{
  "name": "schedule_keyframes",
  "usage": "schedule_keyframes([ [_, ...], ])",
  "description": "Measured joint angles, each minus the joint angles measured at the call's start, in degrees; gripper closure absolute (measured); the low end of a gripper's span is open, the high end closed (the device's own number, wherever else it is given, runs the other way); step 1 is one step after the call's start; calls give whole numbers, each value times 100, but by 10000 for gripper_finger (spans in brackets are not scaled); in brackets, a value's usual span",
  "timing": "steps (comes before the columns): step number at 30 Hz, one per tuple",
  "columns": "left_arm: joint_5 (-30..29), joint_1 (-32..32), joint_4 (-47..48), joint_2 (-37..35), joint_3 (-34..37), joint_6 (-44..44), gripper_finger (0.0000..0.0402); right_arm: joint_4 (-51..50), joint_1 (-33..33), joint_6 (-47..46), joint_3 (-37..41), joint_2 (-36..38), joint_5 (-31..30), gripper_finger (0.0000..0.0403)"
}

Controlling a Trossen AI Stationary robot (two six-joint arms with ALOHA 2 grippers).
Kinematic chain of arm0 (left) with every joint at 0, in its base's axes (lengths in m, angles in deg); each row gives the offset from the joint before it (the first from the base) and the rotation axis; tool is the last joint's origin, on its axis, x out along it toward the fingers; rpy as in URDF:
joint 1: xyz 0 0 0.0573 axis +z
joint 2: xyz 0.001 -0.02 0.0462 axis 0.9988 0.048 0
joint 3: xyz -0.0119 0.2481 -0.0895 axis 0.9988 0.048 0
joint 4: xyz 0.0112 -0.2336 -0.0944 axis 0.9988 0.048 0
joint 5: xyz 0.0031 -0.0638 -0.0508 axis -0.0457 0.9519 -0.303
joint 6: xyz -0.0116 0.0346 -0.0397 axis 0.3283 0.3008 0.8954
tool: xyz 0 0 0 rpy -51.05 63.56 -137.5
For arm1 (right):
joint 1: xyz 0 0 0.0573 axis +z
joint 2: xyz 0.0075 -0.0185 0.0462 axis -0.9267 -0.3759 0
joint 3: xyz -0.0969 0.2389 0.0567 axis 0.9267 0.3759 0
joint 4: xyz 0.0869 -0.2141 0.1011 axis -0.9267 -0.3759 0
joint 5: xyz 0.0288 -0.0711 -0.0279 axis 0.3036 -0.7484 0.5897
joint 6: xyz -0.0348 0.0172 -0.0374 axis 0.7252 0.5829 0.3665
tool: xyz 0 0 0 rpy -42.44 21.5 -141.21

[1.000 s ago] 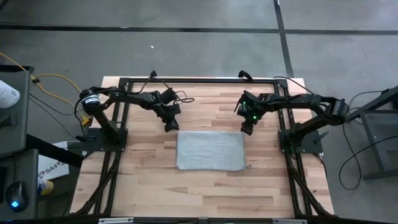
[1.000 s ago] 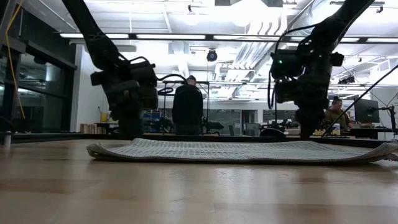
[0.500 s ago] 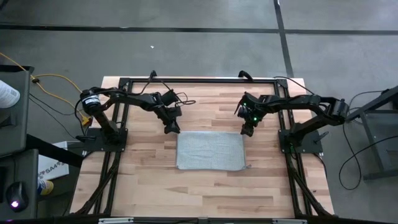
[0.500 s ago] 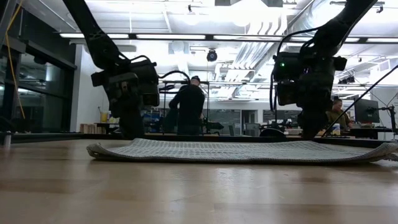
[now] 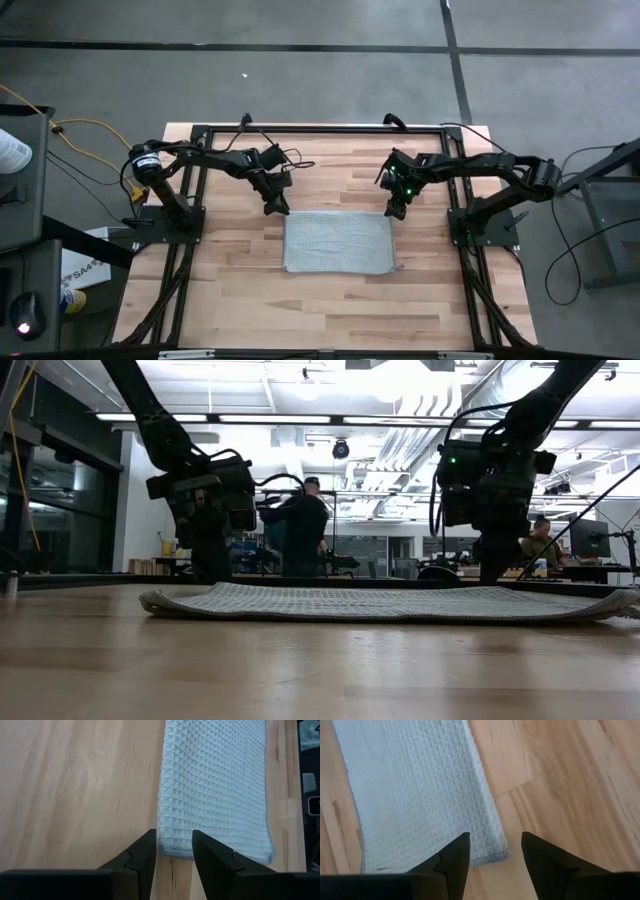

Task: Fold microfiber towels
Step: Fold the gray microfiber towel

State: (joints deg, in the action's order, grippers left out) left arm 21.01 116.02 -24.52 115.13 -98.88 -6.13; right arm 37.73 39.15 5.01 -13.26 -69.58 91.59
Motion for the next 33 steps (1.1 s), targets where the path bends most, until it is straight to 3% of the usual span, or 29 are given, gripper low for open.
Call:
schedule_keyframes([
  [9, 2, -4, 0, 0, 0, -2, 275, 40, 2, 0, -4, -343, -4, 230],
  [15, 13, -4, 2, 0, 0, 9, 275, 474, 14, 8, -31, -919, 612, 230],
  [28, 356, -7, 9, 0, -2, 18, 275, 231, 28, 0, -15, -789, 439, 230],
  [30, 230, -7, 7, 0, -2, 60, 275, 215, 28, -11, -15, -789, 433, 230],
  [33, -583, -82, 5, 0, -2, 105, 275, 211, 28, -16, -15, -789, 433, 230],
])
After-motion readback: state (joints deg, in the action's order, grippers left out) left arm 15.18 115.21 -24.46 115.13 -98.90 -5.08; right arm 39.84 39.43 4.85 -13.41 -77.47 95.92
